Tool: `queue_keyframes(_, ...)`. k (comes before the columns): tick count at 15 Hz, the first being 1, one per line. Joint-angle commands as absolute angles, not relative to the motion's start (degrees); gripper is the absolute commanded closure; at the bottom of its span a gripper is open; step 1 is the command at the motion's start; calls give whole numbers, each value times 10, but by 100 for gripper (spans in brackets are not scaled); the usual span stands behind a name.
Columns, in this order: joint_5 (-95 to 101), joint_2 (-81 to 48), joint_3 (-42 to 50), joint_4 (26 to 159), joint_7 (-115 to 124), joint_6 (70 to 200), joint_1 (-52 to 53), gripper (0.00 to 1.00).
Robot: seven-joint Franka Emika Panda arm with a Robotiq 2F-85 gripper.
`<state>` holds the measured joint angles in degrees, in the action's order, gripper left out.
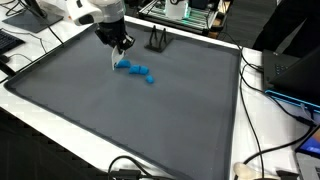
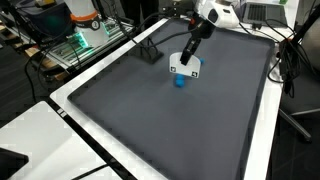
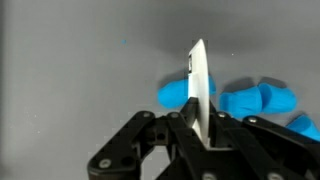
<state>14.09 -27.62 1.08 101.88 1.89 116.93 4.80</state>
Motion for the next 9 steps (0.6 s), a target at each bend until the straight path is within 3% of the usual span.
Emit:
queue_keyframes(1, 146, -290, 9, 1013, 15, 1173, 46, 98)
queue_keyframes(9, 151, -307, 11, 1008, 18, 1180, 49, 98)
